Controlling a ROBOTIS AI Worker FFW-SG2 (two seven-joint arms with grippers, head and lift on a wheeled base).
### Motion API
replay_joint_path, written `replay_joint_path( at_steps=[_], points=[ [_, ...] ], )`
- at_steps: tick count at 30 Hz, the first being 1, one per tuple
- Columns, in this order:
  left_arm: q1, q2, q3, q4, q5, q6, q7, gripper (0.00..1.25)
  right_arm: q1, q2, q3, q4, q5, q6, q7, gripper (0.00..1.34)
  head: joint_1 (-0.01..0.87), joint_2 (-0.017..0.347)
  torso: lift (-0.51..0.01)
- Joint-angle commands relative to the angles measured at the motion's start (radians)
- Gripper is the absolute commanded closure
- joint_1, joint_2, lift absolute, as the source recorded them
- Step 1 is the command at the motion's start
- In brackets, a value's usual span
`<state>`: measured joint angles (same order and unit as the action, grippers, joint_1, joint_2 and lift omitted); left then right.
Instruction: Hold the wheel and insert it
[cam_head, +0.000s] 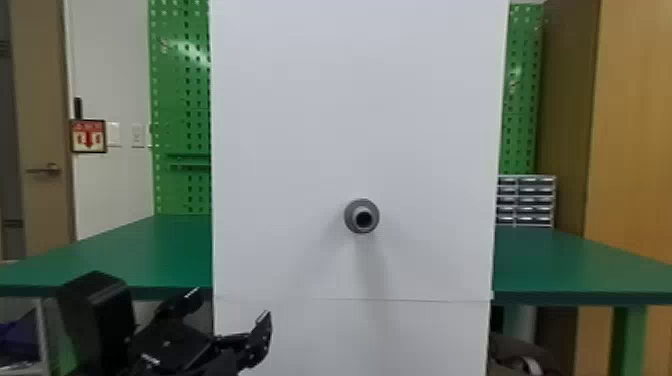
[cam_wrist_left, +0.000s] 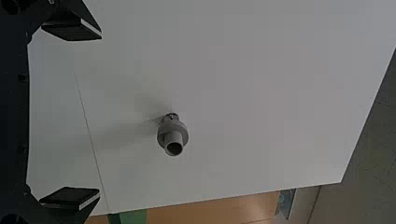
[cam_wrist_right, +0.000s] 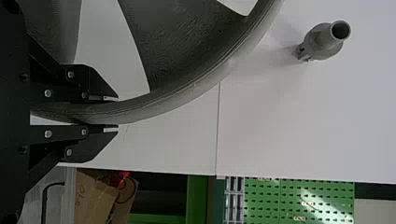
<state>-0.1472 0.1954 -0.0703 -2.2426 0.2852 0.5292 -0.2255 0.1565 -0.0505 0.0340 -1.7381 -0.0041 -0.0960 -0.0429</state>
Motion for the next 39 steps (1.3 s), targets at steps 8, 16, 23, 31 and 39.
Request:
replay_joint_path(
  at_steps=[8, 16, 23, 31, 39],
  points=[
    [0.008, -0.001, 0.006, 0.003, -0.001, 0.0, 0.0, 0.1, 0.002, 0.0, 0.001, 0.0, 0.012, 0.004, 0.0, 1.2, 0.097, 0.015, -0.442],
    [0.011, -0.001, 0.006, 0.003, 0.002, 0.0, 0.0, 0.1, 0.0, -0.003, 0.004, 0.0, 0.006, 0.004, 0.0, 1.2, 0.097, 0.015, -0.442],
    [0.014, 0.001, 0.003, 0.009, 0.002, 0.0, 0.0, 0.1, -0.008, -0.008, 0.012, -0.014, -0.019, 0.028, 0.0, 1.2, 0.097, 0.015, -0.442],
    [0.009, 0.001, 0.001, 0.009, 0.003, 0.0, 0.0, 0.1, -0.018, -0.006, 0.015, -0.077, -0.051, 0.102, 0.0, 1.2, 0.097, 0.015, -0.442],
    [0.006, 0.001, 0.0, 0.009, 0.002, 0.0, 0.0, 0.1, -0.038, -0.023, 0.015, -0.138, -0.074, 0.16, 0.0, 1.2, 0.097, 0.015, -0.442]
  ],
)
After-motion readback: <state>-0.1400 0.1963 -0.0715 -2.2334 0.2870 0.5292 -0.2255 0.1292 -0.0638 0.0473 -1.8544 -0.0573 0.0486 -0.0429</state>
